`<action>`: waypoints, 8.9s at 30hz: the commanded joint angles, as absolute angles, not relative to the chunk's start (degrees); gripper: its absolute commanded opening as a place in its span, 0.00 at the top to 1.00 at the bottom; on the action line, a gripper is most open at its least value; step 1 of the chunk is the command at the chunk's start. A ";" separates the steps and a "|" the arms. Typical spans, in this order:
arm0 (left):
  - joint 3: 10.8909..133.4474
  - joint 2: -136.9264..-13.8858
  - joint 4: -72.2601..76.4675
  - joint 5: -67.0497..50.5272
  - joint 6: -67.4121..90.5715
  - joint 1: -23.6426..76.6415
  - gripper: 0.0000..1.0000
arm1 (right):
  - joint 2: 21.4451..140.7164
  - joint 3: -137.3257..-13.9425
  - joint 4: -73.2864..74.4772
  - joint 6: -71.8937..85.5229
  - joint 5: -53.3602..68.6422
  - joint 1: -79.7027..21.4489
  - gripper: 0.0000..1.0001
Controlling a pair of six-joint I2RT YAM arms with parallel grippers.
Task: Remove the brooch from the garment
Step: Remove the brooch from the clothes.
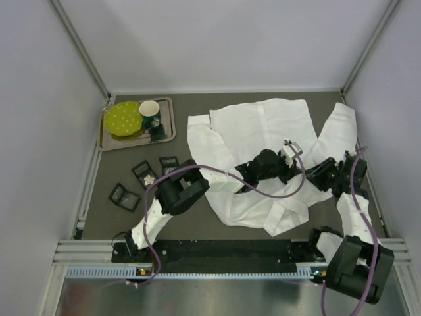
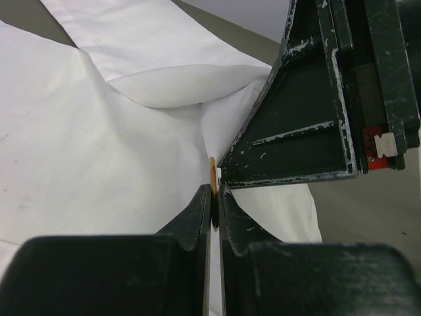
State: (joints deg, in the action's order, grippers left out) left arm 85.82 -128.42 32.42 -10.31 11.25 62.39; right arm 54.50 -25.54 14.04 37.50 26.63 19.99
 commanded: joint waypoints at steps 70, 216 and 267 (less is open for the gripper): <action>82.18 -131.57 33.40 -34.45 0.44 67.68 1.00 | 52.56 -23.29 -16.87 51.59 44.03 19.16 0.62; 75.41 -129.29 40.96 -32.43 -1.58 68.99 1.00 | 53.09 -19.34 -31.65 73.48 41.84 19.69 0.64; 76.46 -125.42 31.57 -24.79 -7.19 67.85 1.00 | 42.71 -33.56 22.54 44.57 25.16 21.18 0.60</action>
